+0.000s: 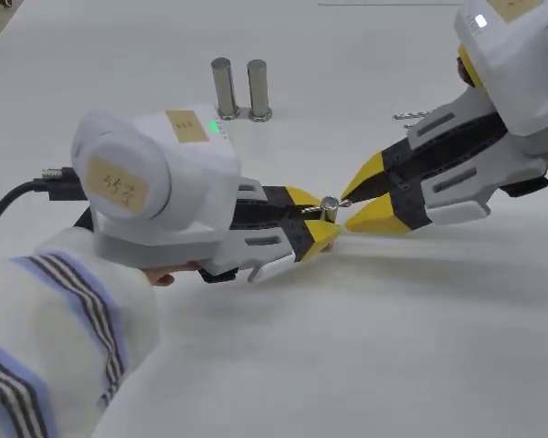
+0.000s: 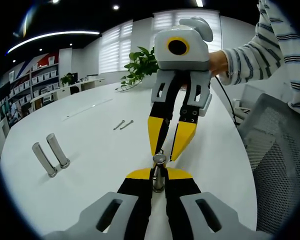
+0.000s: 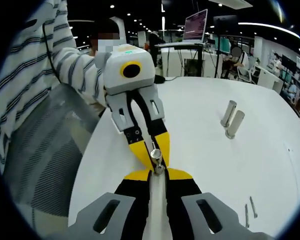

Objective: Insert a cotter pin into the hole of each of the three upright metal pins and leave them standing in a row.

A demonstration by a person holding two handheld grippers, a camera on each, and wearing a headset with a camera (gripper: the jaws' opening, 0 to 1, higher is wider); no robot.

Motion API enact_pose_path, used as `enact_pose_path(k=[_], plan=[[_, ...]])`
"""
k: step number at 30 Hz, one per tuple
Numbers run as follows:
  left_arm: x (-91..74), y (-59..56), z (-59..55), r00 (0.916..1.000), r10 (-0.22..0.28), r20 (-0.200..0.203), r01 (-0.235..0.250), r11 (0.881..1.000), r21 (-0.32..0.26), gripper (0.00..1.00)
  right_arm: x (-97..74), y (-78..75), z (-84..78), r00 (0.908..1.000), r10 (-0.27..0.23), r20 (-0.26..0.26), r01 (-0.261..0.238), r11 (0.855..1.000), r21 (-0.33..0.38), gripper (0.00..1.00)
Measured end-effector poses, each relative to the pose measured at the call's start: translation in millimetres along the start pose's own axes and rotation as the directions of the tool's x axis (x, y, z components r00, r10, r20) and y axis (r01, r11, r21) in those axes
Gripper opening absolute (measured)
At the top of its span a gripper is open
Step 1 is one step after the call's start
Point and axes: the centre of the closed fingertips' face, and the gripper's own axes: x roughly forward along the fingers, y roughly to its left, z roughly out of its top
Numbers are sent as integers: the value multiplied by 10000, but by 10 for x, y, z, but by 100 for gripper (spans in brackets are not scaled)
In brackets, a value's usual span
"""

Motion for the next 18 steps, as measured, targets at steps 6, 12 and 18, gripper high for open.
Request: enact_pose_path(k=[6,12,18], plan=[[-9,-6,-5,10000,-69,24,69,10000,24,7,-103,16,35,9999,-102,119,98,9995,315,5],[-11,0,-3,9999,-107,-28,107,9999,127,7,-74,23,103,9994,-65,330,56,9996,284,3],[-12,4,-1,9998,-158,-84,160,9995,254,7,-40,40,132,9994,-5,347,-2,9998,212,3]])
